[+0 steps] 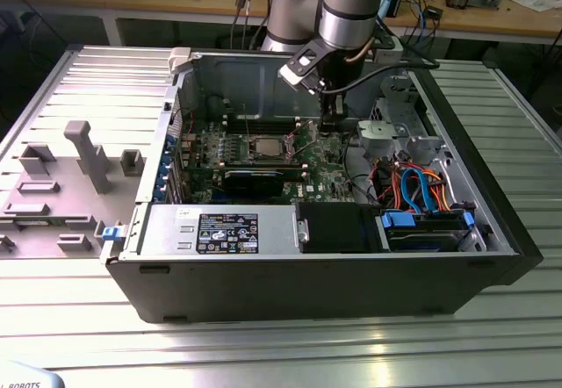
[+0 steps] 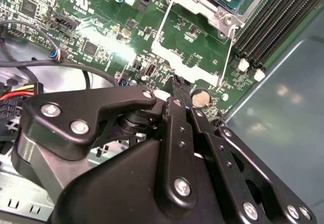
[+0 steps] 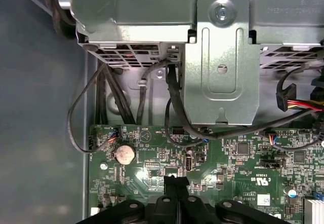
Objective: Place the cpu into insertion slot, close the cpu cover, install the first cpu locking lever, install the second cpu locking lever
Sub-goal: 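Close the cpu cover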
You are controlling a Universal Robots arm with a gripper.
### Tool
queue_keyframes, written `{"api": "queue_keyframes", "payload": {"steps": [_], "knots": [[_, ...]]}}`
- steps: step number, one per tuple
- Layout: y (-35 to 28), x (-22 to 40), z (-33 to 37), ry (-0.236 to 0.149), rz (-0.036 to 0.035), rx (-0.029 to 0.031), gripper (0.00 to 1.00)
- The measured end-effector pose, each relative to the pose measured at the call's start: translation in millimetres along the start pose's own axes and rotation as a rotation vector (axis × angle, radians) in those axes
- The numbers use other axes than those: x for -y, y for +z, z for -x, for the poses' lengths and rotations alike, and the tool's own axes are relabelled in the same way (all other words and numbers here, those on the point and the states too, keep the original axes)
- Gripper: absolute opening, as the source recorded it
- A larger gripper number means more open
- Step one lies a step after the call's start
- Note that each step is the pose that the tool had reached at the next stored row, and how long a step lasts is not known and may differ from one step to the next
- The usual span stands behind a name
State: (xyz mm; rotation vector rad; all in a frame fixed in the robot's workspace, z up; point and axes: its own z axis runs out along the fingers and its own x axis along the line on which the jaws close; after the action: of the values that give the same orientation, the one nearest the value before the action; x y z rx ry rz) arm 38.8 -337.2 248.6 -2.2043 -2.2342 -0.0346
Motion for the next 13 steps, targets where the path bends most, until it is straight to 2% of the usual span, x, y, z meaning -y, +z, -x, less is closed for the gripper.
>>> {"api": "queue_keyframes", "payload": {"steps": [13], "knots": [[0.1, 0.7, 0.0, 0.000, -0.0001, 0.0001, 0.11]]}}
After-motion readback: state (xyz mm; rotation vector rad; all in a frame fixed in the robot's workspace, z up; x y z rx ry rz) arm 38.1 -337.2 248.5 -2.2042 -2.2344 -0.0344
